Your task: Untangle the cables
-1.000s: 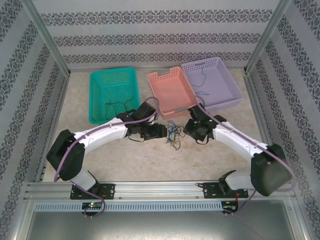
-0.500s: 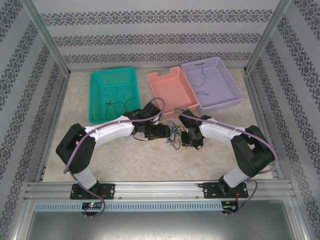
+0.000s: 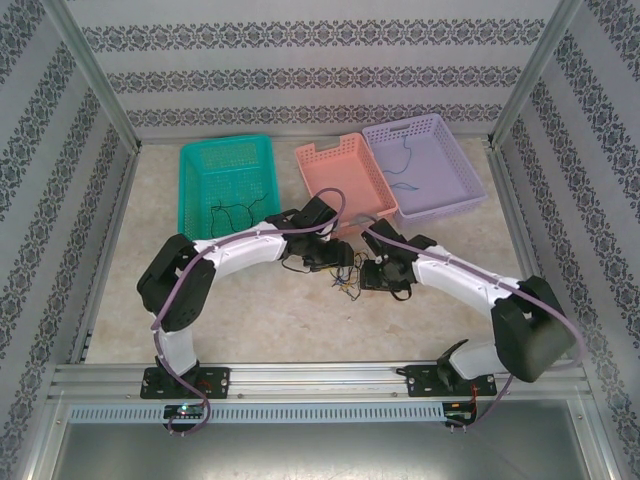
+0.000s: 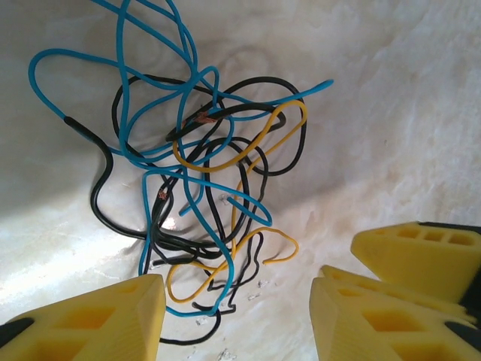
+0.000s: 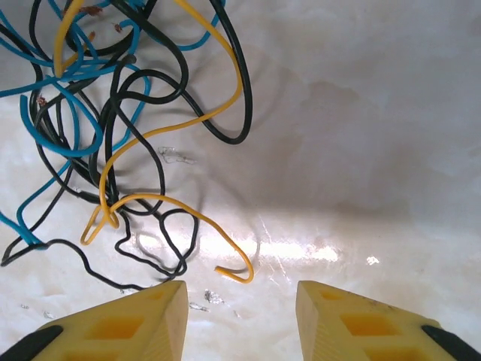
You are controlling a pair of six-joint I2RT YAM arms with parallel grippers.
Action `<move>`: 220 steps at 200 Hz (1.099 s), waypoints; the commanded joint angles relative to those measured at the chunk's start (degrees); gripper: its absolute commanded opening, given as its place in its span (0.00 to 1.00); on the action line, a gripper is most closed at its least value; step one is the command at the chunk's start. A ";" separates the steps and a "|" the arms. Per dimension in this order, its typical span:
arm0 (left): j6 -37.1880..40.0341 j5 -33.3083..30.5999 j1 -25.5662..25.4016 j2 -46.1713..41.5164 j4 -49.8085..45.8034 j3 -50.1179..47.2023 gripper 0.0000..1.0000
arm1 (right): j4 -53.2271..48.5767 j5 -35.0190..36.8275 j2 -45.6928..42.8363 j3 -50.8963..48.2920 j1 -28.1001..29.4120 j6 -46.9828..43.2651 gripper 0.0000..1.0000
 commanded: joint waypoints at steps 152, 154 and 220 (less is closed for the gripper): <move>-0.52 0.59 -0.82 9.46 -2.00 7.71 0.51 | 6.19 -1.07 7.61 -1.59 0.54 0.09 0.00; -0.51 0.67 -0.83 9.62 -1.91 7.83 0.50 | 6.11 -0.93 7.30 -1.62 0.54 0.10 0.00; -1.93 -10.16 -0.89 8.03 -8.22 5.28 0.00 | -3.38 3.64 -7.44 -2.82 -3.58 2.79 0.00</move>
